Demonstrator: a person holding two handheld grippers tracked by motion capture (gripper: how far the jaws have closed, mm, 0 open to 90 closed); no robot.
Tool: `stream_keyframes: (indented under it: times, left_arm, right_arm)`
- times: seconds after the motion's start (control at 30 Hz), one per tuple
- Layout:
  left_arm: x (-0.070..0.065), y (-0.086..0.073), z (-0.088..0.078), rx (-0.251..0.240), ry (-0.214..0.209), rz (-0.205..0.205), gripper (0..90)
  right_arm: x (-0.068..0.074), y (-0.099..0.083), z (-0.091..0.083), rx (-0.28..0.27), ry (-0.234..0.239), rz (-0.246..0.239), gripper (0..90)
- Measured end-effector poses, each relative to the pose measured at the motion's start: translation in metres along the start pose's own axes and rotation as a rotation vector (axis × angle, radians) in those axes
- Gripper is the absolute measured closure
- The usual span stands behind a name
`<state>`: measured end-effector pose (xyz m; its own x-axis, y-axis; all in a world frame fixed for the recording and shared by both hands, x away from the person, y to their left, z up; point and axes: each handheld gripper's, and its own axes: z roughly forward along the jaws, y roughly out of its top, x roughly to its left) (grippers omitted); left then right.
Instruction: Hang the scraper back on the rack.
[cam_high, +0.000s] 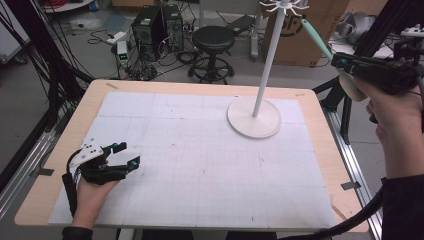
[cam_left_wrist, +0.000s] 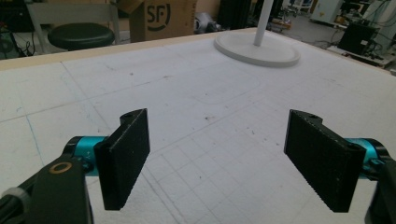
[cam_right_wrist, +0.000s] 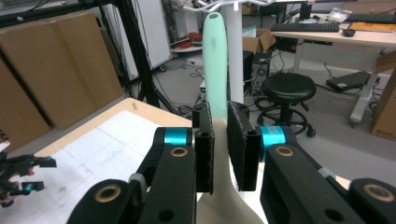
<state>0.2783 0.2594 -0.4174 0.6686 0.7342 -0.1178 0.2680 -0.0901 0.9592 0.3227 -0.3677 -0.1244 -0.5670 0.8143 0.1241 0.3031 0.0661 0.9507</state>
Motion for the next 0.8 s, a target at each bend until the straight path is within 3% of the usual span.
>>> stream_keyframes:
  times: [0.43,0.8]
  left_arm:
    - [-0.002,-0.002,-0.002,0.011,-0.014,0.007,23.2]
    - [-0.002,-0.004,-0.005,0.021,-0.018,0.008,23.2]
  right_arm:
    - [-0.01,0.008,0.016,-0.011,-0.02,0.004,81.7]
    - [-0.013,0.005,0.022,0.011,-0.022,0.01,81.6]
